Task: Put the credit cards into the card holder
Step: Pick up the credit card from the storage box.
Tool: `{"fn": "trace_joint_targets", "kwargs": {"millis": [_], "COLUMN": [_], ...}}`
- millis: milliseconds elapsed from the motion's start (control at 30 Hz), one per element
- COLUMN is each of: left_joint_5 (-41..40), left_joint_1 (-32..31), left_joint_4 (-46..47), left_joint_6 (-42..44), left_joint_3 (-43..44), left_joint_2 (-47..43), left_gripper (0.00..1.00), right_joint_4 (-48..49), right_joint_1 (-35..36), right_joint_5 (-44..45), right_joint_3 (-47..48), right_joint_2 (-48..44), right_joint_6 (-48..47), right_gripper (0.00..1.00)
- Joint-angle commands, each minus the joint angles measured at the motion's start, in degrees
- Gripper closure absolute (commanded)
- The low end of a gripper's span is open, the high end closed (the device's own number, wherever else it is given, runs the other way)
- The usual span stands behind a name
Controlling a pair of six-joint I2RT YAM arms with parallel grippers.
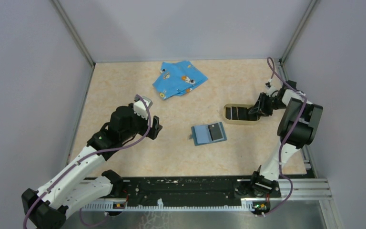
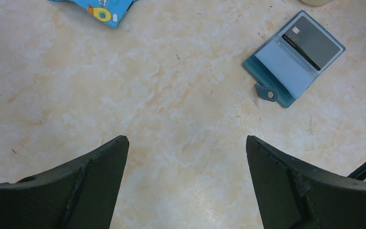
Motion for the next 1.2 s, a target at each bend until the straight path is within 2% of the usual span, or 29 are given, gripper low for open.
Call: {"fn": "trace_joint_targets", "kwargs": {"millis": [0, 233, 433, 600, 1000, 1167], "left_joint_5": [-0.2, -0.2, -0.2, -0.2, -0.1, -0.2], "left_joint_1": [0.2, 0.2, 0.2, 0.2, 0.2, 0.2], "left_joint_4": [-0.1, -0.1, -0.1, -0.1, -0.1, -0.1], "left_joint_6": [0.4, 0.4, 0.4, 0.4, 0.4, 0.4], "left_joint_3": [0.0, 0.0, 0.0, 0.0, 0.0, 0.0], "left_joint_2": [-0.2, 0.0, -0.2, -0.2, -0.3, -0.1], "left_gripper": [0.01, 0.01, 0.01, 0.01, 0.01, 0.01], "right_joint_4": [0.2, 0.4, 0.4, 0.0, -1.1, -0.6], "right_joint_1": [1.7, 2.1, 1.8, -0.2, -3.0, -3.0], "right_joint_5": [1.6, 3.5, 4.2, 1.5, -14.5, -18.1], "right_joint_3": [2.6, 2.6, 2.8, 2.9, 2.3, 2.0], "right_joint_2": [1.5, 1.9, 0.8, -0.1, -0.6, 1.8], "right_joint_6": [-1.2, -1.0, -0.9, -0.9, -2.1, -1.4], "right_gripper": [0.71, 0.75, 0.88, 1.0, 1.0, 0.99]}}
